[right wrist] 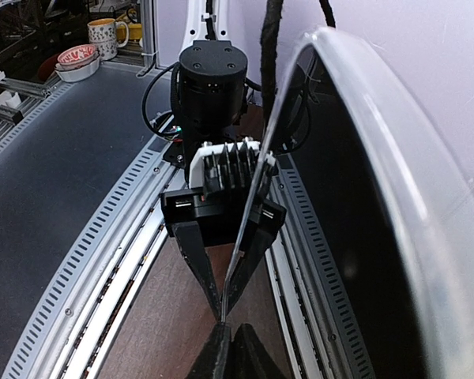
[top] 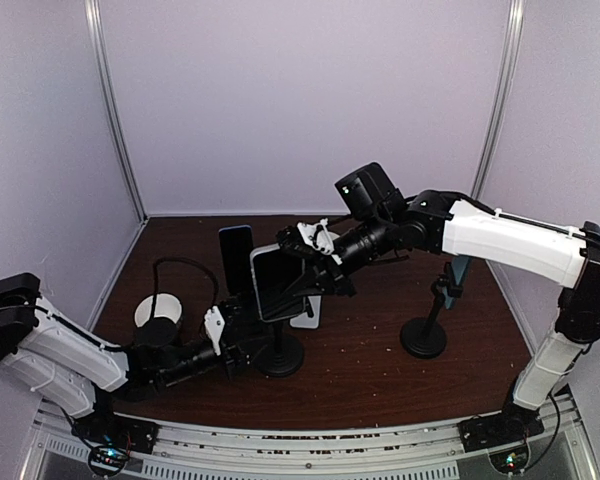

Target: Place the phone on the phone stand

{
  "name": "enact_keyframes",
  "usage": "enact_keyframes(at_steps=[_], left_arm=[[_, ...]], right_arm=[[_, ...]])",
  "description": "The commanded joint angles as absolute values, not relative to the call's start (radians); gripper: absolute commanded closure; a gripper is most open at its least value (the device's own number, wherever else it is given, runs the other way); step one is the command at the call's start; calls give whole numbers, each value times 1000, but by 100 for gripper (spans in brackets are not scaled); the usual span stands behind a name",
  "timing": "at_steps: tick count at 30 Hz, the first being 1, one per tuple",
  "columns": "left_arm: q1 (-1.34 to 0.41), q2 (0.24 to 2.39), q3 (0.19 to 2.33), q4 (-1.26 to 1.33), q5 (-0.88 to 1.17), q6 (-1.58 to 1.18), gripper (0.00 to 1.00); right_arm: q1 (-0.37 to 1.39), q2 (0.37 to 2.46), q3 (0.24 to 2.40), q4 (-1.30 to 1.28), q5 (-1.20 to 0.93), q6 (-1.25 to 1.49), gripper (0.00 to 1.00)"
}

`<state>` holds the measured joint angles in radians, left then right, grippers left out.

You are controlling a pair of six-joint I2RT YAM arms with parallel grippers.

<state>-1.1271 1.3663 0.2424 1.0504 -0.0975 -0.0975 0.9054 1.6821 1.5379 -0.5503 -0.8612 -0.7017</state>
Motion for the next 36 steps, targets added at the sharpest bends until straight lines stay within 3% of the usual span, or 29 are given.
enact_keyframes(at_steps=[1,4,8,12,19,22,30,36], left_arm=[[-1111,1426,216,1331,-19,-159,58],[-1108,1444,262,1286,22,-157,50],[-1090,1449,202,1420,5,-183,55],[-1085,1436,247,1326,57,-187,55],[-1080,1424,263,1261,97,-174,82],[-1079,1393,276,1175,110,-149,100],[-1035,1242,399,749,199,-19,100],[-1010,1185,394,695,226,18,100]], right_arm=[[898,1694,1496,-622,-746,-690,100],[897,1692,1493,-608,-744,-681,100],[897,1685,1488,-605,-742,-680,100],[898,1685,1488,-597,-744,-677,100],[896,1684,1489,-603,-737,-681,100],[896,1691,1505,-639,-682,-688,100],[897,1746,1592,-866,-460,-770,100],[892,1789,1516,-819,-374,-751,100]])
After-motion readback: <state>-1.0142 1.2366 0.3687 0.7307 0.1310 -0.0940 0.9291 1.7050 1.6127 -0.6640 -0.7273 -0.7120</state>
